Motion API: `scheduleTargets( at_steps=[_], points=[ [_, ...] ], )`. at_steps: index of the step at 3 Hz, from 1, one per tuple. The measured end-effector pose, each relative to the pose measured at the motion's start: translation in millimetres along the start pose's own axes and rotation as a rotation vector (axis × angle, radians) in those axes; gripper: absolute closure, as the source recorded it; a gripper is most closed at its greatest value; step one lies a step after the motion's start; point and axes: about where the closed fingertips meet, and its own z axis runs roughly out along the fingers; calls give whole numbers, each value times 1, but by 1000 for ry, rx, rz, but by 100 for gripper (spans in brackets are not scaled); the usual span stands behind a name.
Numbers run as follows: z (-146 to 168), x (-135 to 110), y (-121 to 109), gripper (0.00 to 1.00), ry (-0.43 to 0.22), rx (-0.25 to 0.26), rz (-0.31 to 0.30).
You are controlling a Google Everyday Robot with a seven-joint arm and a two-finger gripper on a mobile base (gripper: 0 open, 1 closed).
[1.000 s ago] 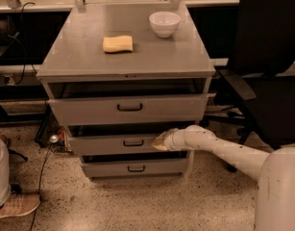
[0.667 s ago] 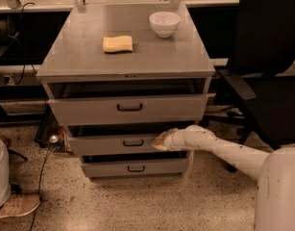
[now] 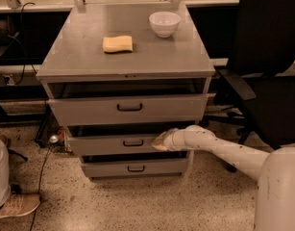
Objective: Close middle drawer
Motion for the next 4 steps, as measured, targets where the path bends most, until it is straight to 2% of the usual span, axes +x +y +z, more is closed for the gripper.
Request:
scheduleTargets(
  at_steps=[4],
  points=[
    [2,0,2,4,-1,-3,0]
  ],
)
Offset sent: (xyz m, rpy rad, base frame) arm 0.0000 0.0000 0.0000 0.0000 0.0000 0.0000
